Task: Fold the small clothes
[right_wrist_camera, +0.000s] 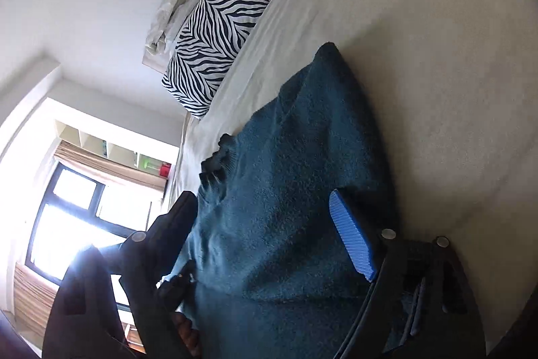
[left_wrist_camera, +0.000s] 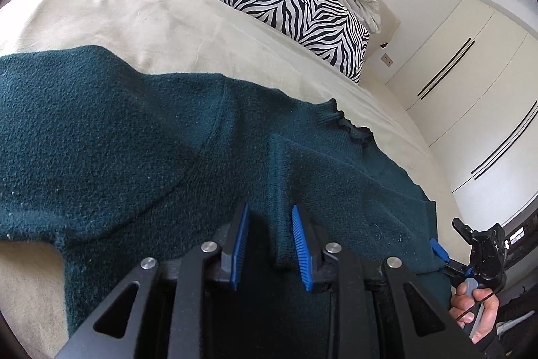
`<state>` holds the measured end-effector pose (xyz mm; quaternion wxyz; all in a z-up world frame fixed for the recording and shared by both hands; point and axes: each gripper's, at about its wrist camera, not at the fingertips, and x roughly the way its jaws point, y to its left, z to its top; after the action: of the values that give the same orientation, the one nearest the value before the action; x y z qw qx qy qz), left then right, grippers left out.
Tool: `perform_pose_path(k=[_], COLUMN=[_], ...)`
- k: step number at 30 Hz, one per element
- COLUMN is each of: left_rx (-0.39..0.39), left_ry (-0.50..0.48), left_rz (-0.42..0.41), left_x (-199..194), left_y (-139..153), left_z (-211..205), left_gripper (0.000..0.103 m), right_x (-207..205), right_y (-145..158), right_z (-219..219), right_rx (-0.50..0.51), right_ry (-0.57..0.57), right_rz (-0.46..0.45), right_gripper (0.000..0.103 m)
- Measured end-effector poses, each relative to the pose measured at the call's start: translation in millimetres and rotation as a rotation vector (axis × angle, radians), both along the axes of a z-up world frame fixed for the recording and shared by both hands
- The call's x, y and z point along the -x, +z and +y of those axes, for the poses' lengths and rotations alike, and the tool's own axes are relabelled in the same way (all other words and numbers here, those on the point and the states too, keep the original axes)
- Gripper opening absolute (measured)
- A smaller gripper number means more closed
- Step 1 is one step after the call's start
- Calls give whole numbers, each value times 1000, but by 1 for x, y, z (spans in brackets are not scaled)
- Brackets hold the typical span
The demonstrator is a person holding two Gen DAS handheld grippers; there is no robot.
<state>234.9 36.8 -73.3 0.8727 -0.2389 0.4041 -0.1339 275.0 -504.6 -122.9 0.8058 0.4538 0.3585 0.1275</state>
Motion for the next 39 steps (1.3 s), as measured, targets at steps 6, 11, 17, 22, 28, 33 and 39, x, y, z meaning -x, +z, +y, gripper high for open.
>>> perform_pose_path(k=[6,11,17,22,28,33,39], left_rx=[115,302,496,430,170,-177,-527], left_ry=[283,668,877,883,716,340,-101], left_rz=[-108,3,65,60,-1,-124,-99], left_x=[80,131,137,106,61,20,21], left_y=[47,33,-8,-3,52,102,35], left_z=[115,250,323,329,267,91,-102], left_gripper=[88,75,71,38,8,8,70], right_x=[53,69,76,86,92,85,67], right_y=[69,73,53,52,59,52,30], right_z=[6,44,86,98,89,89,98], right_rx=[-31,-91,-133,-138,-95,-98,-93], right_ry=[-80,3,37,52,47,61,88], right_rz=[-145,-120,-55,-62,-76,-57,20], right_gripper=[70,70,70,70,70,70,70])
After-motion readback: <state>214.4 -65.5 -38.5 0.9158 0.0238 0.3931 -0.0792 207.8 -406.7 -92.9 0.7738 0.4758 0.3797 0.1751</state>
